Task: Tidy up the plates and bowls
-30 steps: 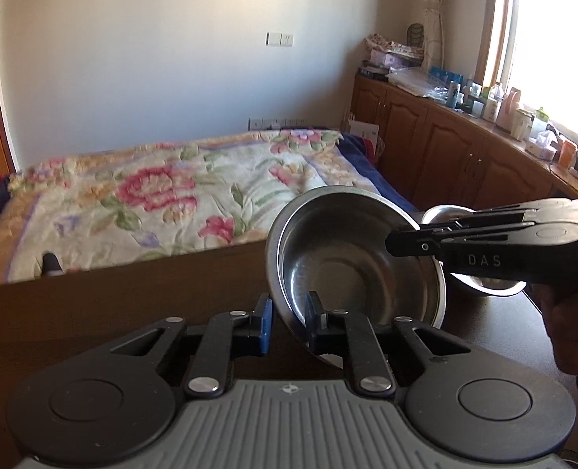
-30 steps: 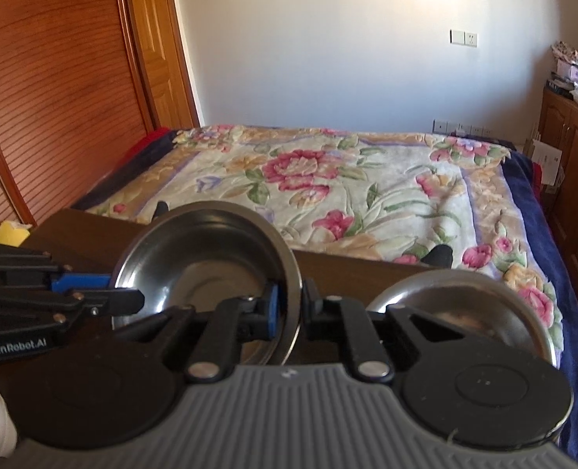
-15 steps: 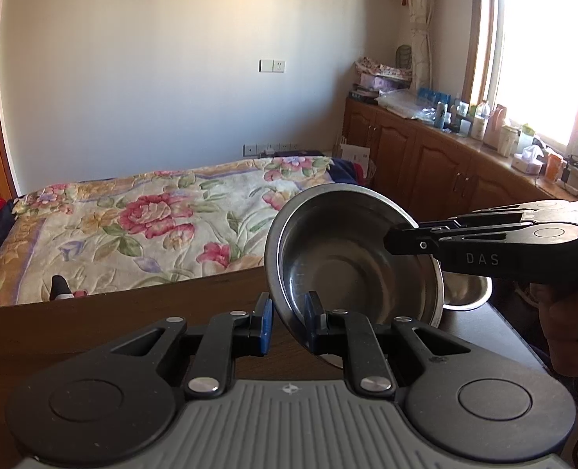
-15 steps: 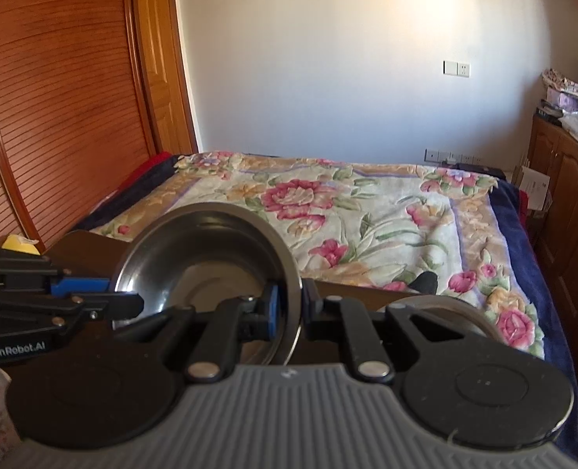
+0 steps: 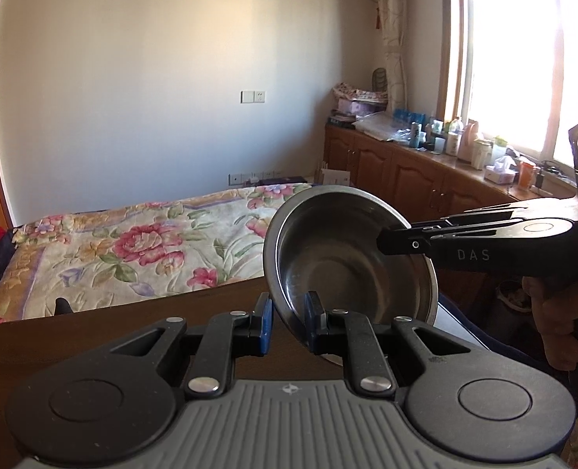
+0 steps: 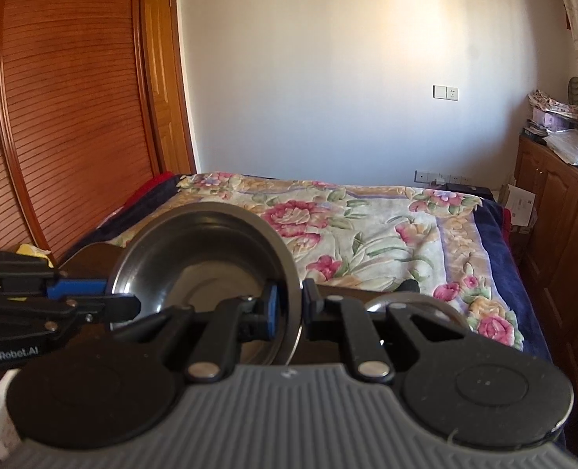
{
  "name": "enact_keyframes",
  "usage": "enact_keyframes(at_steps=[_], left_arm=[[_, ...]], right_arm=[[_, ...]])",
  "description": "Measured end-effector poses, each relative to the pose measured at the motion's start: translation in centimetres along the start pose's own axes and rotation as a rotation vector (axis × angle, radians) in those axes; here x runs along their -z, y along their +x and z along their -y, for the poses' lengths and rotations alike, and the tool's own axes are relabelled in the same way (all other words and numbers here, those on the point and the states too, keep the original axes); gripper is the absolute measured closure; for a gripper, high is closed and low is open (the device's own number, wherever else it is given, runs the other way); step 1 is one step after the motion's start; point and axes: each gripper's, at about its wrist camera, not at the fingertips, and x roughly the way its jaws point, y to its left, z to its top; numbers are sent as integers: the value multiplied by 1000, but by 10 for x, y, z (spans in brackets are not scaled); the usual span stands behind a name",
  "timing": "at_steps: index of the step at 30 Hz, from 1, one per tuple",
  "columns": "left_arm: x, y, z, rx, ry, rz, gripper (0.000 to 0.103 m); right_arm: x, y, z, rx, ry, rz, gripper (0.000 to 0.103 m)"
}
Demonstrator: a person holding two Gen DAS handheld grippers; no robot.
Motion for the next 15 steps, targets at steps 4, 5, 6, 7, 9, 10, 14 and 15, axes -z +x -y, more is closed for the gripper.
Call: enact_keyframes(at_steps=[4, 5, 6, 7, 9, 10, 14, 15], left_arm=[[10, -13, 7, 13, 9, 1, 84], [13, -16, 9, 17, 11, 1, 84], [16, -20, 11, 20, 14, 1, 84], [19, -23, 13, 22, 18, 2, 84], [25, -29, 17, 24, 26, 3, 84], [28, -32, 19, 24, 30, 3, 84], [43, -41, 23, 32, 37, -3, 84], [47, -44, 23, 33, 37, -6, 84]], right_arm=[[11, -13, -2, 3, 2, 2, 88], [14, -15, -3, 2, 4, 1, 88], [18, -18, -3, 1, 6, -2, 88], [21, -19, -4, 1, 9, -5, 88], [27, -24, -6, -1, 12, -9, 88], [31, -26, -6, -2, 13, -12, 88], [43, -34, -11, -9, 21, -18, 88], [47, -35, -13, -12, 22, -21, 88]])
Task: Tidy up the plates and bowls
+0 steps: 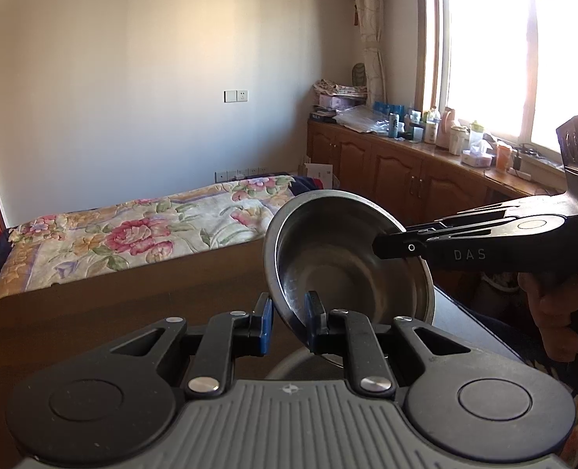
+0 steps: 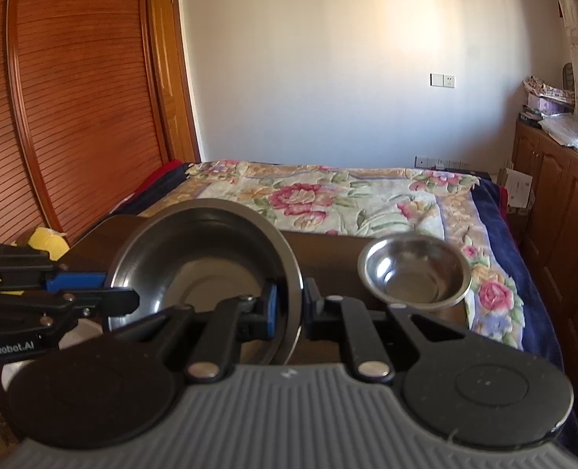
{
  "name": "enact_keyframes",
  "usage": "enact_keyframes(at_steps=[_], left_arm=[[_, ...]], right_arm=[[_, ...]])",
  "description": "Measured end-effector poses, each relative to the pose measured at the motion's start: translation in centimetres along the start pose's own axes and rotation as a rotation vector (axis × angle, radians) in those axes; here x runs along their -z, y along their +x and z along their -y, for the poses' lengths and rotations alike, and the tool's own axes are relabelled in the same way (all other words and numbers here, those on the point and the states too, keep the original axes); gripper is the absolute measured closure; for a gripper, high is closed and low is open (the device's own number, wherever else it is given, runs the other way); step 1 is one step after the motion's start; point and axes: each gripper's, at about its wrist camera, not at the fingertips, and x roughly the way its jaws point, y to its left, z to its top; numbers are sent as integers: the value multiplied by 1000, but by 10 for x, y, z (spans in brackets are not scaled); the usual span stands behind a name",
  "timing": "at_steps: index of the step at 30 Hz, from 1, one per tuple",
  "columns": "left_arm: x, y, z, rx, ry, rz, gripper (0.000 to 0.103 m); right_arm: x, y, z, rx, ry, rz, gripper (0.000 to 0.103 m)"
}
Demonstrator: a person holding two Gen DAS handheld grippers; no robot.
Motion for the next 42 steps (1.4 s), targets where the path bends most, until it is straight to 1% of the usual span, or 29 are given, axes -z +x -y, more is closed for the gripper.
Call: enact_keyframes(at_steps=[4, 13, 18, 25, 33, 38, 42], left_arm=[[16, -7, 2, -3, -3, -9, 84], [48, -20, 6, -7, -51, -37, 84], [59, -20, 12, -24, -41, -51, 84], [68, -16, 10, -33, -36, -66, 84], [75, -9, 13, -45, -17, -78, 84], [76, -6, 13, -54, -5, -73, 85], [77, -7, 13, -56, -15, -66, 85]], right_arm=[[16, -4, -6, -5, 1, -14, 88], [45, -15, -20, -9, -16, -23, 89], [55, -17, -25, -5, -17, -11, 89], [71, -14, -28, -1, -15, -18, 89], [79, -13, -31, 11, -27, -26, 89], [81, -13, -33, 18, -47, -28, 90], [81, -13, -39, 33, -92, -32, 90]])
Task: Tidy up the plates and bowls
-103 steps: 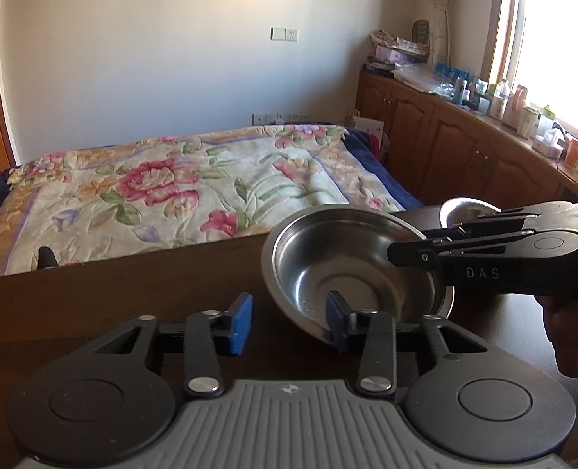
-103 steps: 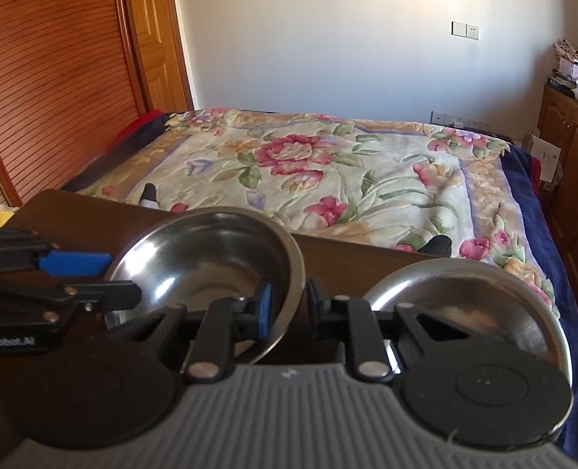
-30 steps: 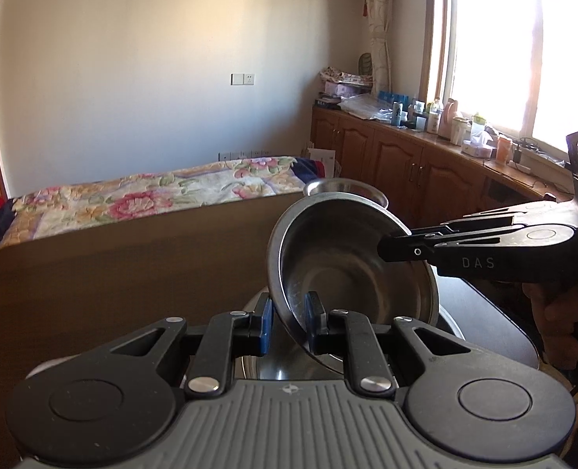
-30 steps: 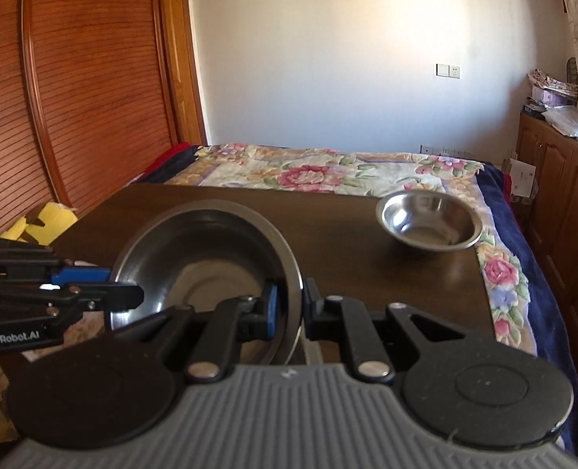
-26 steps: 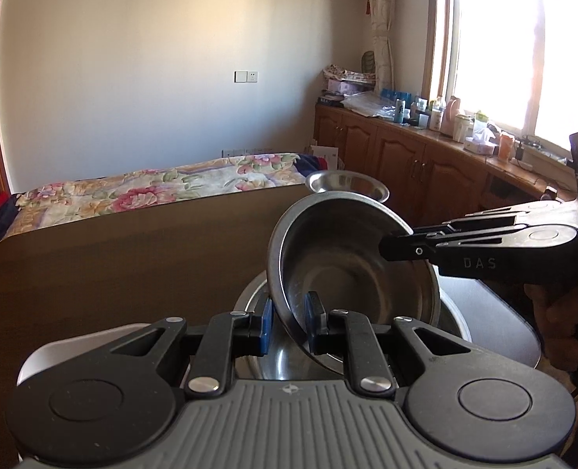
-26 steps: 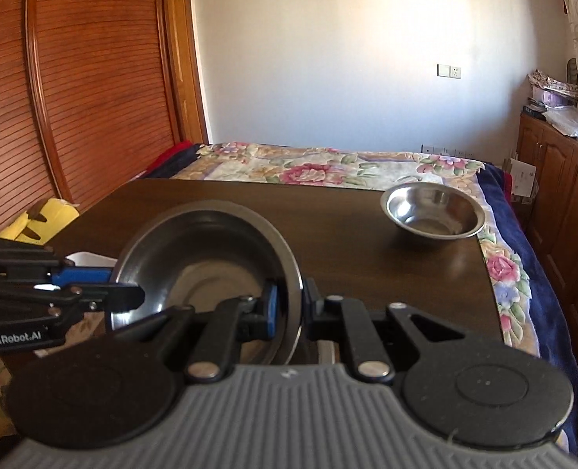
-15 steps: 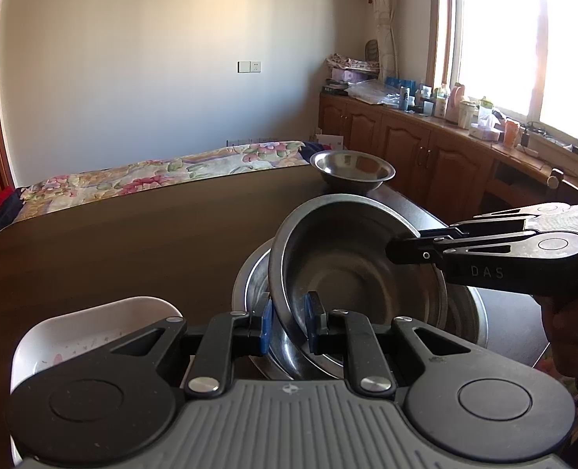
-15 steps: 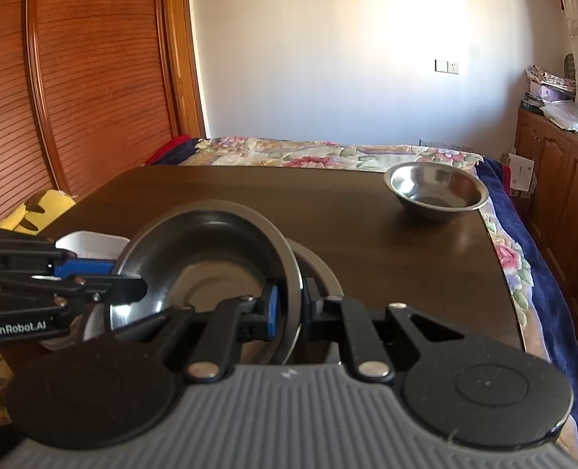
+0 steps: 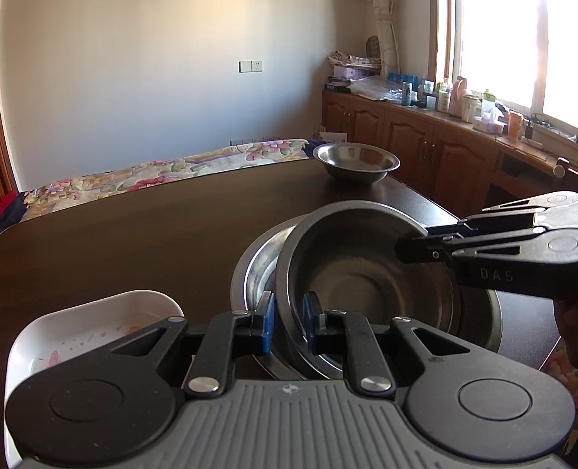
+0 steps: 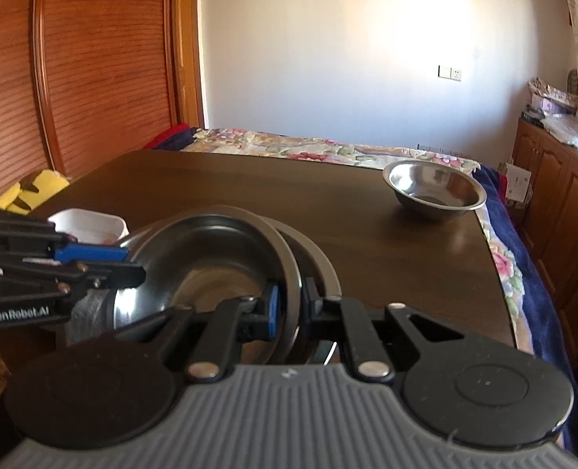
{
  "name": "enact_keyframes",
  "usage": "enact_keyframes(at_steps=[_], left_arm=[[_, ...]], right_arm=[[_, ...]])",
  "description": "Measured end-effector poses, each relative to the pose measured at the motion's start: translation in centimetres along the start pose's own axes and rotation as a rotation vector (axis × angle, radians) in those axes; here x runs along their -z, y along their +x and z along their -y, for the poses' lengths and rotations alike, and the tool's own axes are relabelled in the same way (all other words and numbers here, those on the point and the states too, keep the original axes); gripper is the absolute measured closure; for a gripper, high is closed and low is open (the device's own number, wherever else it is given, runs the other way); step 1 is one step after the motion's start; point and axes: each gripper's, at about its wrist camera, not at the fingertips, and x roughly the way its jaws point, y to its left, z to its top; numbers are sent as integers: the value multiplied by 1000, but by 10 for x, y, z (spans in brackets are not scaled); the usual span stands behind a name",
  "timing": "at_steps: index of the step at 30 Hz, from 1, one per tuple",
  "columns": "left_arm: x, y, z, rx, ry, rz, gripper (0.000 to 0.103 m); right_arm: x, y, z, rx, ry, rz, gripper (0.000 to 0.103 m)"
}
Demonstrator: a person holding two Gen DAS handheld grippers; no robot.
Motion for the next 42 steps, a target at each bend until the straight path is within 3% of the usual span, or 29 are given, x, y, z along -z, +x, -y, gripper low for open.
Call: enact_keyframes(at_steps=[6, 19, 32, 42], left_arm=[[-2, -7, -7, -7, -28, 24, 85], [-16, -35, -36, -46, -116, 95, 85], [-19, -37, -47, -70, -123, 103, 85], [-40, -13, -40, -62, -74, 84, 85]], right_arm=[[-1, 1, -7, 32, -68, -7, 91], [-3, 5, -10, 37, -89, -12, 90], [-10, -2, -3, 38, -58, 32, 89], [-33, -2, 30, 58, 0, 95, 89]])
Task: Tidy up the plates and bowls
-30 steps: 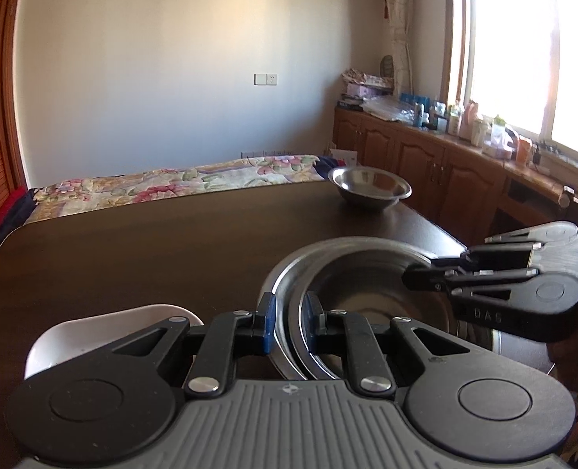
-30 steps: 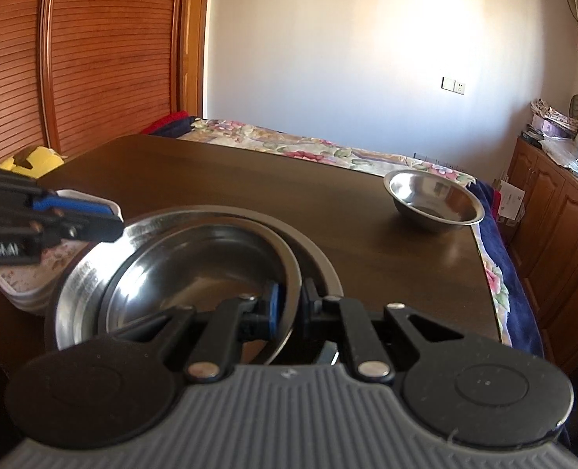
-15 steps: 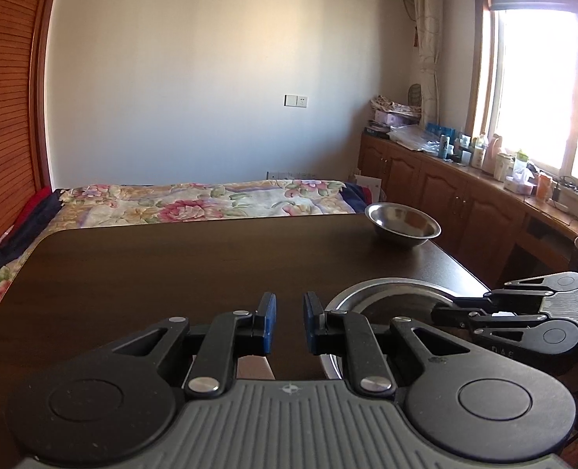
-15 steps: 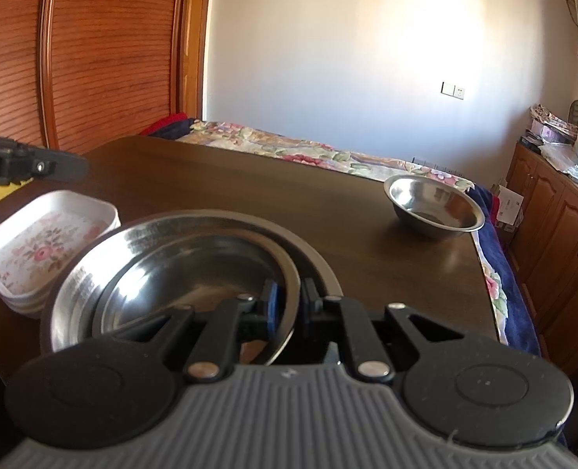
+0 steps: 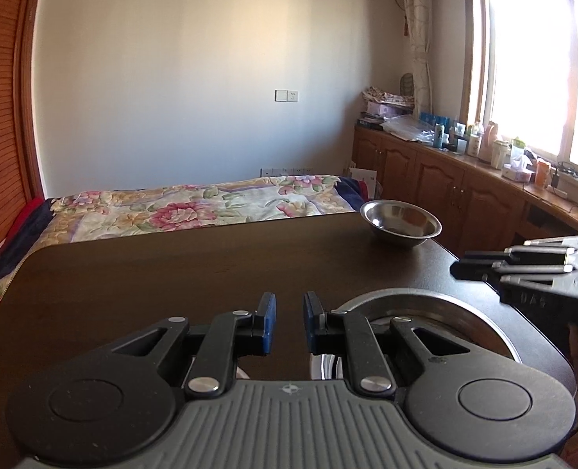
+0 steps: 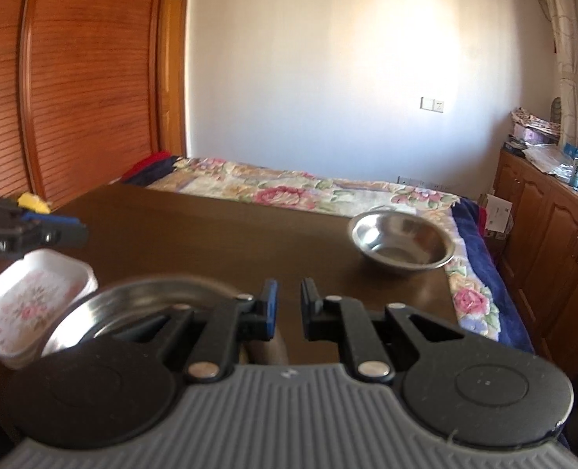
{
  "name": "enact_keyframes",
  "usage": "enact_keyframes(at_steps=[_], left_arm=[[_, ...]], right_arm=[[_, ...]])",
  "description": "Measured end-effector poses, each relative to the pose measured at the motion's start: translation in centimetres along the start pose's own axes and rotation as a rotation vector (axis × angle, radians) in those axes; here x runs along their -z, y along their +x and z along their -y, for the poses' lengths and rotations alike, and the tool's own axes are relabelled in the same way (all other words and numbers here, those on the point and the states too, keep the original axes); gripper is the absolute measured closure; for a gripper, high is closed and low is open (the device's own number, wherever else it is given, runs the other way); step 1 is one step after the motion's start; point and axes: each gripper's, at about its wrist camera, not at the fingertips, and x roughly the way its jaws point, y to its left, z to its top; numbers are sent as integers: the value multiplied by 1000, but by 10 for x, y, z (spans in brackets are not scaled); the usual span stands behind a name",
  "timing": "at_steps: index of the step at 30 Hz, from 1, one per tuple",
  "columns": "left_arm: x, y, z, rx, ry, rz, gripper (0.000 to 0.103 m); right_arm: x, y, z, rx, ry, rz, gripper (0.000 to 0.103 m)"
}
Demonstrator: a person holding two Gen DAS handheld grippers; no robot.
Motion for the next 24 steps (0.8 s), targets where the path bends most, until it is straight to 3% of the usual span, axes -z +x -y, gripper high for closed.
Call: enact_keyframes(at_steps=[7, 15, 16, 18, 24], left_arm=[[-23, 26, 11, 3, 48, -6, 84], [-46, 59, 21, 13, 96, -19, 70], [-48, 64, 21, 16, 100, -23, 69], [-53, 72, 24, 22, 110, -30, 67], [-69, 98, 32, 54, 135, -38, 51]], right_arm=[[-21, 12, 30, 24, 9, 28, 89], [-29, 29, 56, 44, 21, 46, 86], [-29, 31, 59, 46, 23, 45, 83], [-28, 36, 64, 50, 29, 47, 53], [-24, 56, 81, 59, 47, 36, 51]])
